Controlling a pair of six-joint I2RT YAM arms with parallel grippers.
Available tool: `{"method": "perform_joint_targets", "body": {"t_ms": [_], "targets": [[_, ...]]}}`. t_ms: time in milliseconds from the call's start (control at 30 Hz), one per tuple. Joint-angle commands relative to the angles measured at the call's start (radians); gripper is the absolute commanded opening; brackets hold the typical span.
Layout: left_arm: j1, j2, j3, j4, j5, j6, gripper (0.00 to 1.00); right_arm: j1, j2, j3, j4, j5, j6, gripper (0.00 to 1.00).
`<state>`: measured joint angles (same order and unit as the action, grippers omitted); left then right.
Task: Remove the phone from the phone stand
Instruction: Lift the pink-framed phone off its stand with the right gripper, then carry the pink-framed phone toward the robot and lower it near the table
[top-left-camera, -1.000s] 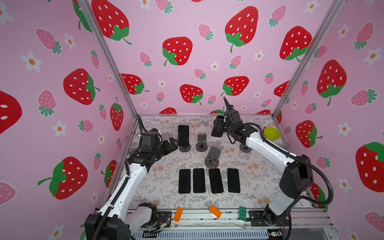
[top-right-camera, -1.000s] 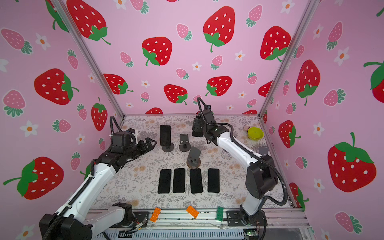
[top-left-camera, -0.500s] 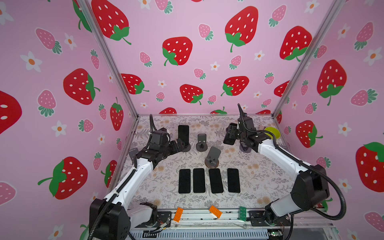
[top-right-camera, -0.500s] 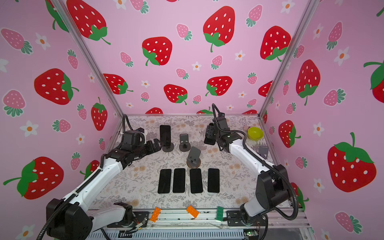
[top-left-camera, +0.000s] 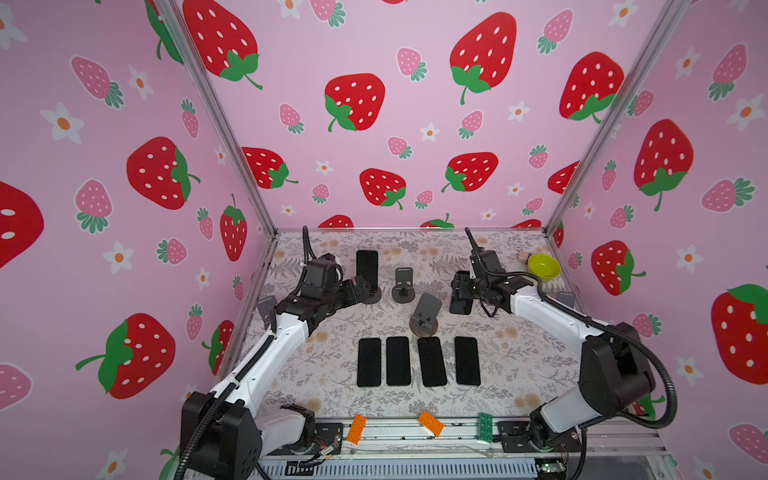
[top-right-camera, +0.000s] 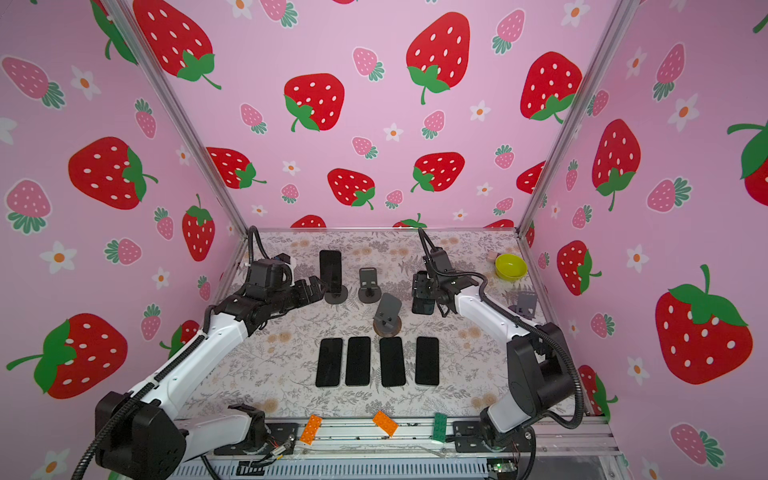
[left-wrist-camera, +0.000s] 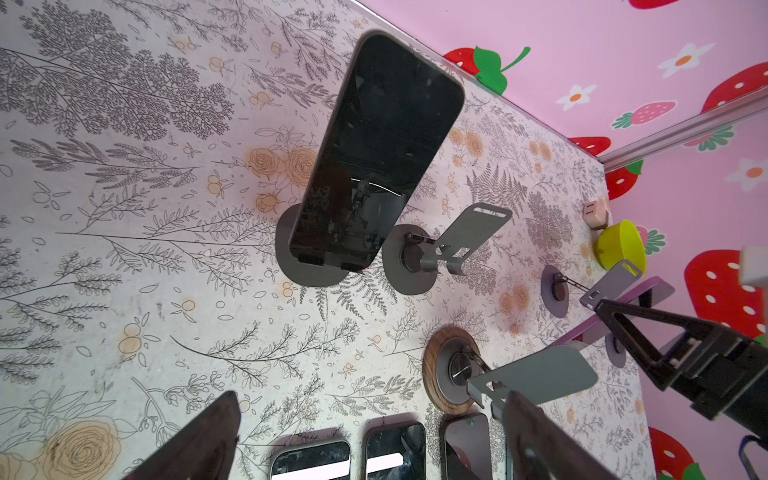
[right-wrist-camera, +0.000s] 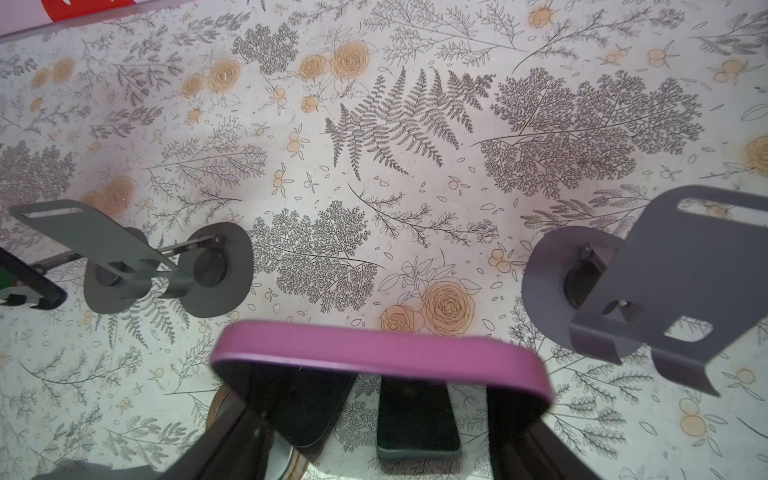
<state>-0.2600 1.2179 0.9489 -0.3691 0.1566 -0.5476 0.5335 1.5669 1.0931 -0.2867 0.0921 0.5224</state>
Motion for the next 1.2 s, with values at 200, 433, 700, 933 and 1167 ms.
{"method": "perform_joint_targets", "body": {"t_ms": [200, 433, 700, 933, 1167], "targets": [[-0.002, -0.023, 0.034, 0.013, -0.05, -0.026, 0.99, -0.007, 0.076, -0.009, 0.008, -0.004, -0.021, 0.7], [0.002, -0.008, 0.039, 0.007, -0.051, -0.067, 0.99, -0.007, 0.125, -0.01, 0.007, 0.032, -0.031, 0.7], [0.001, 0.008, 0.056, 0.002, -0.03, -0.066, 0.99, -0.009, 0.169, -0.016, 0.011, 0.053, -0.024, 0.7], [0.002, 0.014, 0.063, 0.001, -0.026, -0.061, 0.99, -0.009, 0.202, -0.015, 0.016, 0.047, -0.018, 0.7], [0.001, 0.022, 0.068, 0.002, 0.011, -0.06, 0.99, -0.01, 0.24, -0.019, 0.013, 0.034, -0.01, 0.7]]}}
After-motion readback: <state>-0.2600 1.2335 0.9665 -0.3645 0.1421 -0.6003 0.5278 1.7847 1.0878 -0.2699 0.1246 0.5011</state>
